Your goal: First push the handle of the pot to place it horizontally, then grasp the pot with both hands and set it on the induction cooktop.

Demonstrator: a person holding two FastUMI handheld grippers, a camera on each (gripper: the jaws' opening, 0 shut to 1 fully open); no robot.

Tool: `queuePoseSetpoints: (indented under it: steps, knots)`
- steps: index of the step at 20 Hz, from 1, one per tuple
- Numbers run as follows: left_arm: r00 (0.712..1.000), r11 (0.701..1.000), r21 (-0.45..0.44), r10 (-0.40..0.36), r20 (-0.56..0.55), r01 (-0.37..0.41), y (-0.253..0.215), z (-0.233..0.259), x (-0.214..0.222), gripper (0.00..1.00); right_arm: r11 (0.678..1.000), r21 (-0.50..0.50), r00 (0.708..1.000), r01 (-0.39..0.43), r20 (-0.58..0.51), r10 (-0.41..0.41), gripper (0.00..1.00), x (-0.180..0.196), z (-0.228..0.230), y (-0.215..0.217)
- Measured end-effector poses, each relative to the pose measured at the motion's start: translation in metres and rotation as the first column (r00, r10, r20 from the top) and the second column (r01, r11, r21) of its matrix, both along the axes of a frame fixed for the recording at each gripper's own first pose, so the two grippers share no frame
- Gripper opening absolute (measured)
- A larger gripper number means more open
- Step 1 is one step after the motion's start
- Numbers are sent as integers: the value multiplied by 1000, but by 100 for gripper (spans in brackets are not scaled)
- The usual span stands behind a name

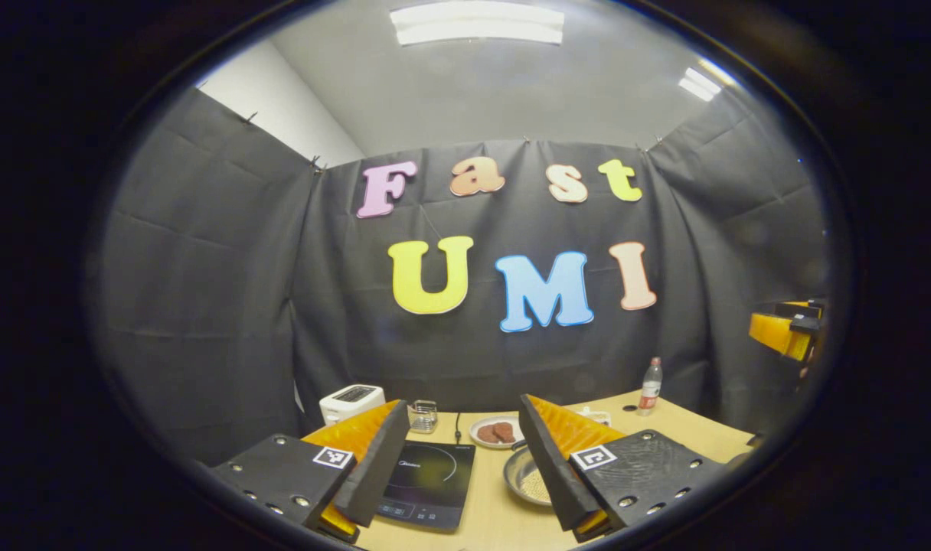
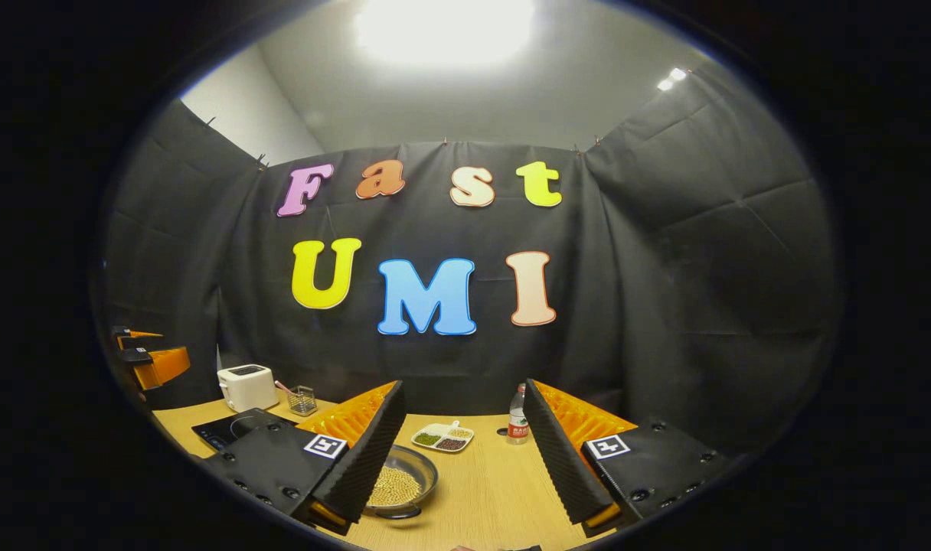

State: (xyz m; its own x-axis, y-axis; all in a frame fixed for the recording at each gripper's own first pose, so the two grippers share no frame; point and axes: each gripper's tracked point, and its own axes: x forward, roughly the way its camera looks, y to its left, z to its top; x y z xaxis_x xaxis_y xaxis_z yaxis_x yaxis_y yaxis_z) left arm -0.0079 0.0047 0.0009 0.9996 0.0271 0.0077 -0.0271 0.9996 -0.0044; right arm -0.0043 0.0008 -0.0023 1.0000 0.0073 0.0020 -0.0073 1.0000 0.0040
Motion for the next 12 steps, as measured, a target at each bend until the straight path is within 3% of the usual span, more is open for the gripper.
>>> queuePoseSetpoints:
  steps: [5, 10, 12]
  knots:
    - [1000, 1000, 7, 22, 3, -22, 6, 2, -3, 87, 1000, 25, 999, -15, 50, 14, 96, 6, 7, 3]
    - [999, 999, 20, 27, 16, -28, 8, 6, -2, 89, 1000, 13, 1000, -6, -8, 6, 98, 13, -7, 3]
    - [1000, 999, 22, 25, 9, -25, 7, 2, -3, 85, 1000, 23, 1000, 2, -14, -2, 98, 14, -8, 2]
